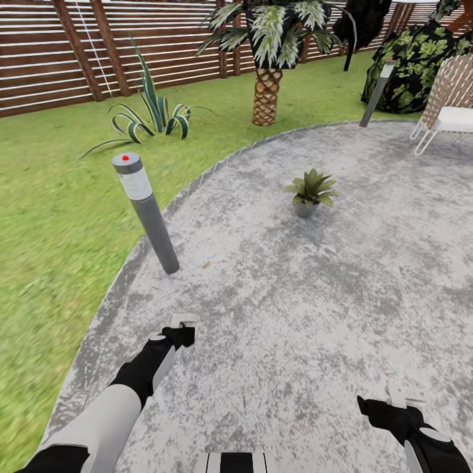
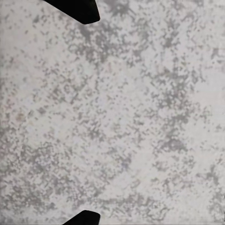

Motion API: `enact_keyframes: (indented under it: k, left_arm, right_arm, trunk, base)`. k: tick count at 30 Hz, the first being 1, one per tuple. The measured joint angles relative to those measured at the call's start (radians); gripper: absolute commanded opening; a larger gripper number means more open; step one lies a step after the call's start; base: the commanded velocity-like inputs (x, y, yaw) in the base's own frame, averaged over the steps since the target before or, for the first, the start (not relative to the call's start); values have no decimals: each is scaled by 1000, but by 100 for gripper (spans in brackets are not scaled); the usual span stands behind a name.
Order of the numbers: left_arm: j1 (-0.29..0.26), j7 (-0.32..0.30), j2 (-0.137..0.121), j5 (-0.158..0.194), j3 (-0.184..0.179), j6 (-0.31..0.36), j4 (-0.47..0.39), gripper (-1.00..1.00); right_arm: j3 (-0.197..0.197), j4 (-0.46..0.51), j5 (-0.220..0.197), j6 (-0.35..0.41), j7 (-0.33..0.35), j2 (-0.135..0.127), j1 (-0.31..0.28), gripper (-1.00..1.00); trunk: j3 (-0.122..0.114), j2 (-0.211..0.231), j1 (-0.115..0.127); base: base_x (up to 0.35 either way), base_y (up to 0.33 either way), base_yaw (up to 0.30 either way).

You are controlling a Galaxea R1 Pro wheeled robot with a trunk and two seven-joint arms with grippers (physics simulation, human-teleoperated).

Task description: Pick up the pesticide atomizer in the garden and spray insectifuge to fully cover both potted plants in the garden.

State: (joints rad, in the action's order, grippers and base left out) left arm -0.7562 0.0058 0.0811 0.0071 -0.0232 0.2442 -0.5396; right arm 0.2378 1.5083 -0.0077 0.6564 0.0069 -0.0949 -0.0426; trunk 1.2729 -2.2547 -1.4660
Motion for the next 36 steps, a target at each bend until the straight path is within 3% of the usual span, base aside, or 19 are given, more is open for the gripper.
enact_keyframes:
  k: [13, 25, 36]
  left_arm:
    - [0, 0, 0, 1, 3, 0, 0, -100]
    - [0, 0, 0, 1, 1, 0, 0, -100]
    - [0, 0, 0, 1, 2, 0, 0, -100]
  right_arm:
    - [1, 1, 0, 1, 0, 0, 0, 100]
    - [2, 1, 0, 1, 0, 0, 0, 100]
    - [4, 1, -1, 15, 0, 0, 0, 100]
  trunk:
    - [-21, 0, 0]
    - [-40, 0, 1]
    - [-57, 0, 0]
  base:
    - [10, 0, 0]
    - [303, 0, 0]
    - [44, 0, -37]
